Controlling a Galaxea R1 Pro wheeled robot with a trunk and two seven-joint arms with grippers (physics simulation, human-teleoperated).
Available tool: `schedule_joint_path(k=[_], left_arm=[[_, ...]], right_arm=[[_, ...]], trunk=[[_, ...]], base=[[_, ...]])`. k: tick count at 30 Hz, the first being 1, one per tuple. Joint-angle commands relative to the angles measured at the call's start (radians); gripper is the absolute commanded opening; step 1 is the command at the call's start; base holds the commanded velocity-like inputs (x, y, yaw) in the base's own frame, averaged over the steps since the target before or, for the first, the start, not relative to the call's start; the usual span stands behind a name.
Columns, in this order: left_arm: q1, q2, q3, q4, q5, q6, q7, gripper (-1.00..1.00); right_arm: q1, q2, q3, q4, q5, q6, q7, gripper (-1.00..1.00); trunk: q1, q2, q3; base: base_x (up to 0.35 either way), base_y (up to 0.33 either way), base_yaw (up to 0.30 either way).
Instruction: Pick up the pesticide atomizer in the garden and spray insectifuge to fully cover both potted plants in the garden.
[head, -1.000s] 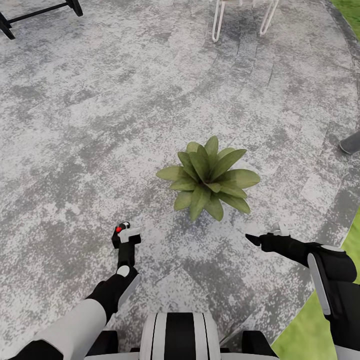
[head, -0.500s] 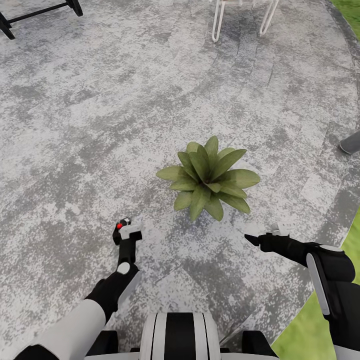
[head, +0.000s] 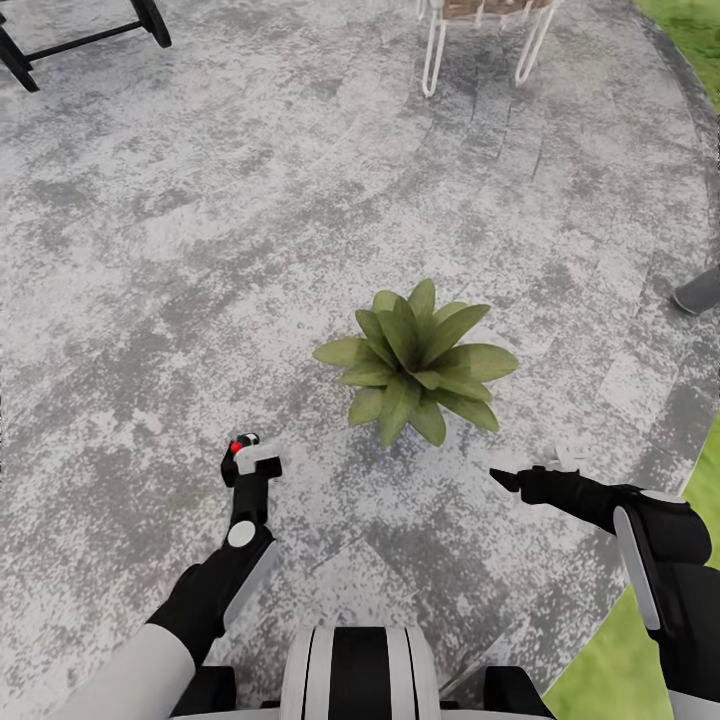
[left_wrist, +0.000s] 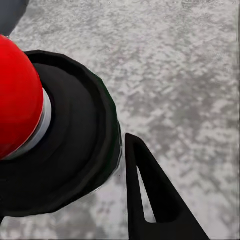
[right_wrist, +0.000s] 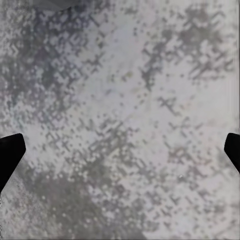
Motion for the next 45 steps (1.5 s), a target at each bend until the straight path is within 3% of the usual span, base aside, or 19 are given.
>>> schedule_joint_path(k=[1, 21, 29, 34, 42, 45], left_arm=[[0.001, 0.001, -0.003, -0.004, 0.013, -0.005, 0.003, -1.0], [0.006, 0.006, -0.002, -0.037, 0.021, 0.027, -0.007, -1.0], [-0.012, -0.002, 0.003, -0.043, 0.005, 0.043, 0.014, -1.0], [-0.022, -0.007, 0.021, -0.059, 0.005, 0.047, 0.071, -1.0], [-0.021, -0.004, 0.016, -0.061, 0.002, 0.049, 0.093, -1.0], [-0.019, -0.01, 0.013, -0.061, -0.035, 0.037, 0.094, -1.0]], right_arm=[[0.0, 0.0, -0.001, -0.001, 0.002, 0.005, 0.005, 1.0], [0.0, 0.0, -0.006, -0.001, 0.002, -0.001, 0.004, 1.0], [-0.002, -0.002, -0.013, -0.001, 0.002, -0.003, 0.002, 1.0], [-0.004, -0.003, -0.015, -0.001, 0.003, -0.002, 0.002, 1.0], [-0.005, -0.003, -0.015, -0.001, 0.003, 0.0, 0.003, 1.0], [-0.005, -0.005, -0.015, -0.001, 0.002, 0.0, 0.004, 1.0]], trunk=[[-0.001, 0.0, 0.004], [-0.01, 0.005, 0.081], [-0.013, 0.007, 0.112], [-0.015, 0.008, 0.131], [-0.019, 0.01, 0.162], [-0.02, 0.01, 0.174]], base=[[0.0, 0.0, 0.0], [0.0, 0.0, 0.0], [0.0, 0.0, 0.0], [0.0, 0.0, 0.0], [0.0, 0.0, 0.0], [0.0, 0.0, 0.0]])
